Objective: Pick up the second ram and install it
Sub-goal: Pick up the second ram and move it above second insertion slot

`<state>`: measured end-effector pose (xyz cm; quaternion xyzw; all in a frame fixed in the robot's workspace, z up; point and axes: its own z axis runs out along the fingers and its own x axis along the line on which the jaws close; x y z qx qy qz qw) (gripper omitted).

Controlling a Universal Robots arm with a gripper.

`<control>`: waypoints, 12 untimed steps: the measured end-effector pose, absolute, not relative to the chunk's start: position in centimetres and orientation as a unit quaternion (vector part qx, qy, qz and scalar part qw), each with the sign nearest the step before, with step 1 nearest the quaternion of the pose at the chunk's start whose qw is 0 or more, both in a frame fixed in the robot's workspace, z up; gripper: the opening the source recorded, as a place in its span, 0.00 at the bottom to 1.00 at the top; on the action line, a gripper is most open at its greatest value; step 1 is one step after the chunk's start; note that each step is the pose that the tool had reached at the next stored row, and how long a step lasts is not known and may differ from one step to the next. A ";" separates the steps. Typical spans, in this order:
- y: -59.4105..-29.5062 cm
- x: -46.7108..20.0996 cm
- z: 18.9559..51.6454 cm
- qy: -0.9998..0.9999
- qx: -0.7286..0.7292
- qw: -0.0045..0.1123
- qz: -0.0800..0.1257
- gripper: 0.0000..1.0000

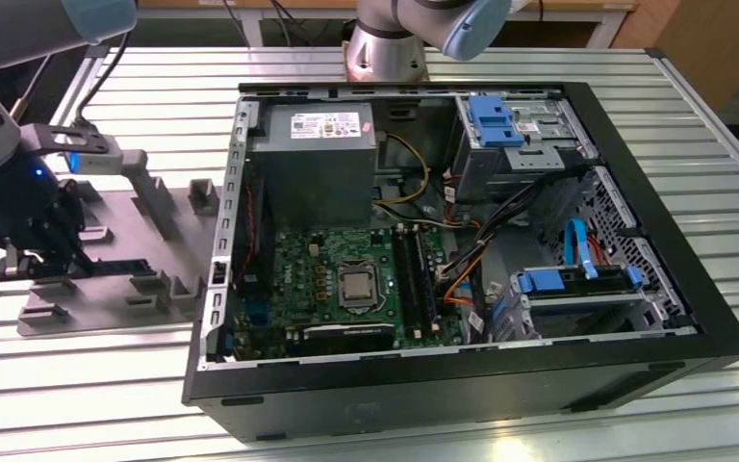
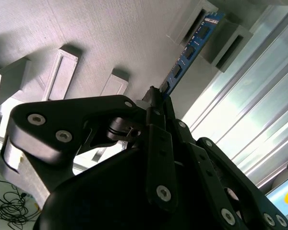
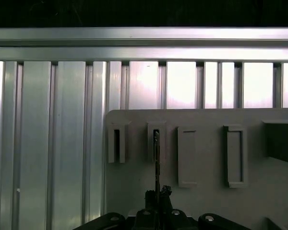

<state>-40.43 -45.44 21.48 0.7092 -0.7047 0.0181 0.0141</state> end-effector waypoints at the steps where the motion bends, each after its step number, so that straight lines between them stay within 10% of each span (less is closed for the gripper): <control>1: -45.4 -40.4 21.5 -0.705 0.709 0.014 0.018 0.14; 12: -45.4 -40.4 21.7 -0.705 0.709 0.014 0.018 0.14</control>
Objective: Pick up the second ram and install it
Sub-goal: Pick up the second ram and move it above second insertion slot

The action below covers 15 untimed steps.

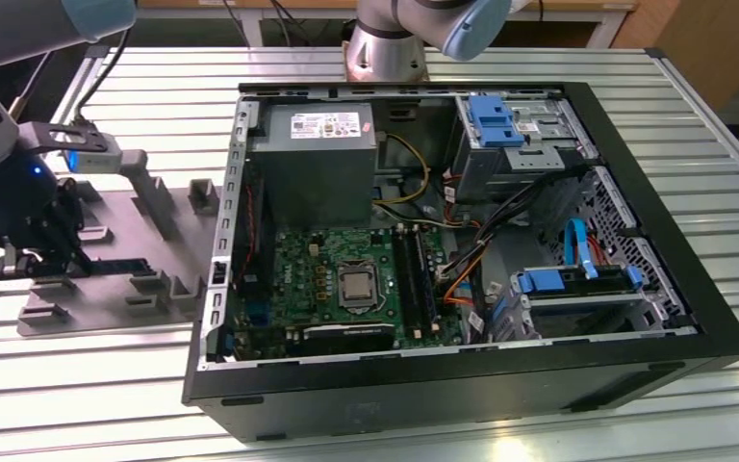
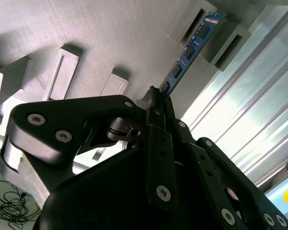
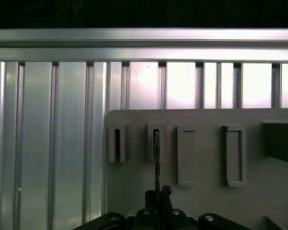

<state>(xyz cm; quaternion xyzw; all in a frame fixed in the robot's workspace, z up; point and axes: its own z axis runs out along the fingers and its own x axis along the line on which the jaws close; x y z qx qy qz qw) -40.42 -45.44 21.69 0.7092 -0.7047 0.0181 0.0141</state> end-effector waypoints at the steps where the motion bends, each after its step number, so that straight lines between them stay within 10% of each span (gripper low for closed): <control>1: -45.4 -40.4 22.3 -0.705 0.709 0.014 0.018 0.14; 15: -45.4 -40.4 22.9 -0.705 0.709 0.015 0.018 0.14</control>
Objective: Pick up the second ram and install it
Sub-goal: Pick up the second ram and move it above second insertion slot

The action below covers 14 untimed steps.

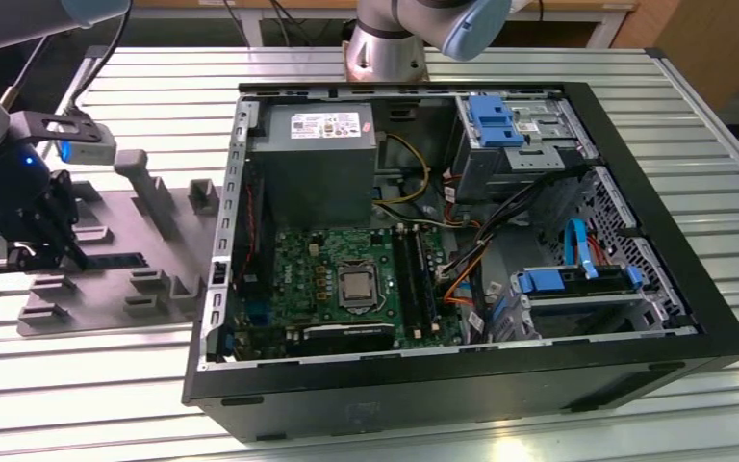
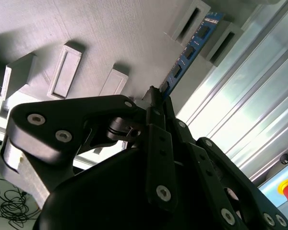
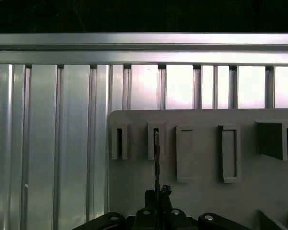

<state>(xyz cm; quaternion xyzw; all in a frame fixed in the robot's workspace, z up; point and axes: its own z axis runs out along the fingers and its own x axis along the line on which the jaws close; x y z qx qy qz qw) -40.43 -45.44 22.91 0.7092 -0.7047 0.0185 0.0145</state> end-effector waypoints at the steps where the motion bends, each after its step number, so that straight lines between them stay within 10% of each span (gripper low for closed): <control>1: -45.4 -40.4 23.0 -0.705 0.709 0.014 0.018 0.14; 14: -45.4 -40.4 23.7 -0.705 0.709 0.014 0.018 0.14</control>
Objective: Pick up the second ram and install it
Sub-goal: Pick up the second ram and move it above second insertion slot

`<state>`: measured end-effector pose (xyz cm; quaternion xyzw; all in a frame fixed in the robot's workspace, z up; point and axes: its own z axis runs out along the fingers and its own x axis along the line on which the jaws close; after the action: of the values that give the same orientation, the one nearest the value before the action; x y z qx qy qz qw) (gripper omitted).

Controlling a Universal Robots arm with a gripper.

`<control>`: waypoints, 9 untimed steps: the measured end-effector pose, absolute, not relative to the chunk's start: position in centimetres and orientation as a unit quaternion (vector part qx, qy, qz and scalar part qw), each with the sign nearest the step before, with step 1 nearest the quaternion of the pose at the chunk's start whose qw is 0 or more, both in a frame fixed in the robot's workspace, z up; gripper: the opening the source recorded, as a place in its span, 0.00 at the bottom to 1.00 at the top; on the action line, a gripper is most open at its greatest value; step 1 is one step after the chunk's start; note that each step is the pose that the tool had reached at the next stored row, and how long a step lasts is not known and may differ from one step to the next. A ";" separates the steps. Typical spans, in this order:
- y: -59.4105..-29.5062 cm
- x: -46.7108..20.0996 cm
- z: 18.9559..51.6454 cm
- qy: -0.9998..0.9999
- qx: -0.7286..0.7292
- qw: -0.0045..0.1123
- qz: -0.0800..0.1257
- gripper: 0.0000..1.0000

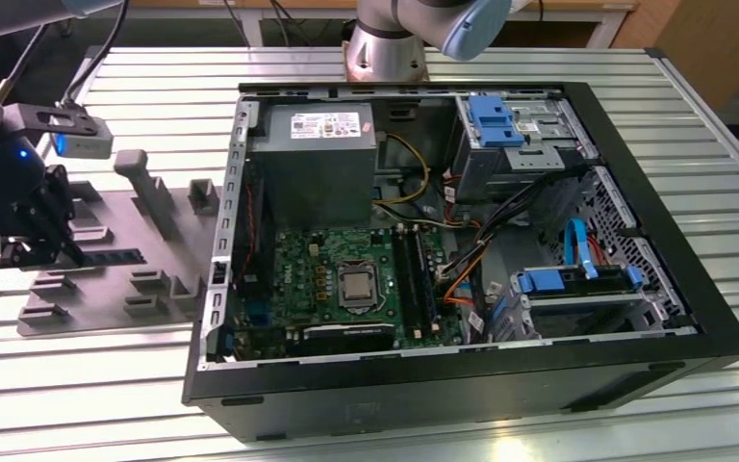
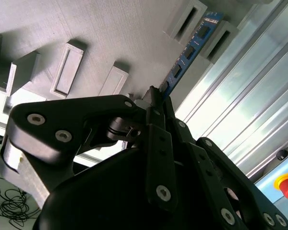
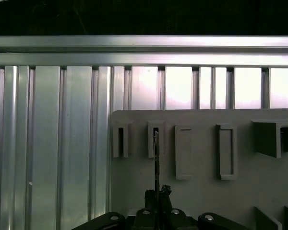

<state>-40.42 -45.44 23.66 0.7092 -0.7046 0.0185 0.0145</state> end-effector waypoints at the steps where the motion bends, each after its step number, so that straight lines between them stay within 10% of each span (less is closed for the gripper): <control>1: -45.4 -40.4 23.7 -0.705 0.709 0.014 0.019 0.14; 9: -45.4 -40.4 23.9 -0.705 0.709 0.014 0.018 0.14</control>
<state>-40.42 -45.44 23.91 0.7092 -0.7047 0.0185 0.0145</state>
